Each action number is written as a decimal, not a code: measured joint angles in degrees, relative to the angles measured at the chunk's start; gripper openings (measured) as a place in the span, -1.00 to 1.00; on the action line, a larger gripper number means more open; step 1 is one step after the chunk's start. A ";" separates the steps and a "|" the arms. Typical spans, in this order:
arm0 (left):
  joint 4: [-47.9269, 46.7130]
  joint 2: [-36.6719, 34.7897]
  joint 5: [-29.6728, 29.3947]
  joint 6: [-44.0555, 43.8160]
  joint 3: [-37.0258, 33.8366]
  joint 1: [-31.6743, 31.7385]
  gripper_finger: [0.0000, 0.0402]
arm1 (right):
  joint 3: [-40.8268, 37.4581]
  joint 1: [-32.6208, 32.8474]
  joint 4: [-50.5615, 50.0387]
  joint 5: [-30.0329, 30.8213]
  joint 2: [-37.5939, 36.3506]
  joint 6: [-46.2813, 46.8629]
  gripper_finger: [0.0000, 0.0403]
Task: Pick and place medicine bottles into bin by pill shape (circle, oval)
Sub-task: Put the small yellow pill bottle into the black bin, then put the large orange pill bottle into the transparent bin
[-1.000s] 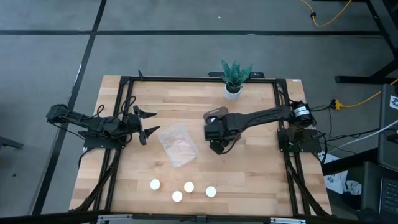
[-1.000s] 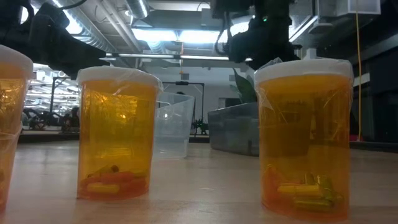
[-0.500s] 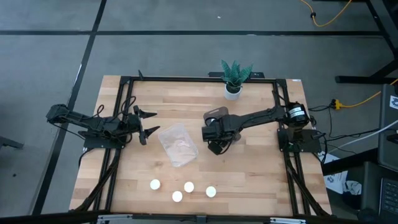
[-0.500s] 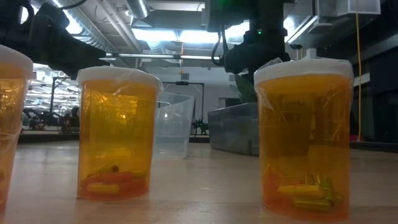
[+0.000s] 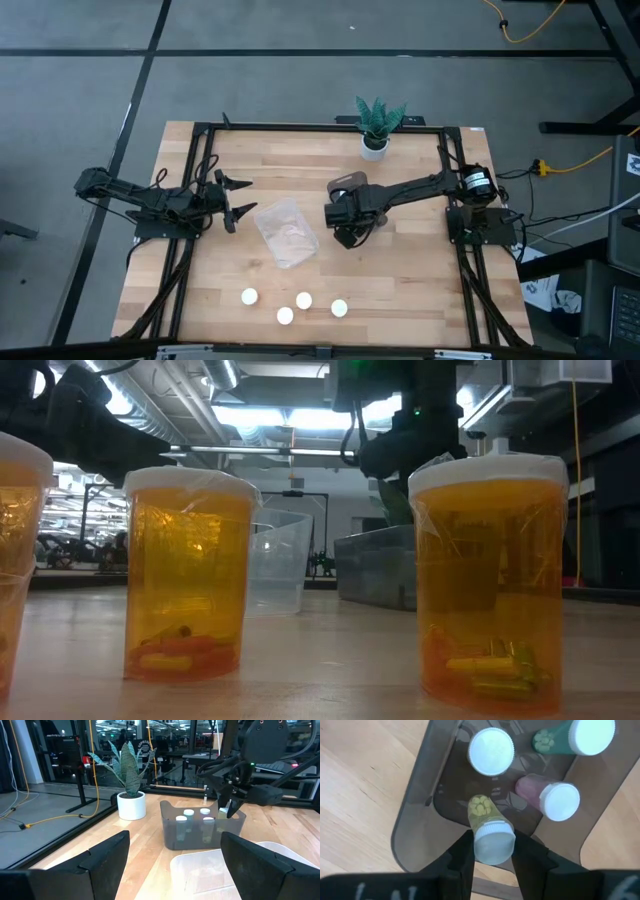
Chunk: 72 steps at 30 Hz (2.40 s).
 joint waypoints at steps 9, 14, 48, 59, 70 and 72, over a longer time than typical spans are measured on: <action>-0.01 0.00 0.00 0.01 -0.01 0.00 0.52 | -0.03 0.00 0.14 -0.10 0.02 0.34 -0.44; 0.00 0.00 0.00 0.01 -0.01 0.00 0.52 | -0.05 0.00 0.20 -0.55 0.02 -0.73 -0.44; -0.04 0.00 0.00 -0.05 -0.01 0.00 0.52 | -0.12 -0.76 1.16 -0.98 0.56 0.32 -0.20; -0.04 0.00 0.00 -0.20 0.00 -0.02 0.52 | 0.62 -0.76 0.43 -1.25 0.55 0.31 -0.15; -0.04 0.00 0.00 -0.28 -0.01 -0.02 0.52 | 12.95 1.73 -11.53 -1.43 0.54 -1.05 -0.15; -0.02 0.00 0.00 -0.46 -0.01 0.00 0.52 | 16.18 3.28 -15.86 -1.45 0.50 -2.44 -0.15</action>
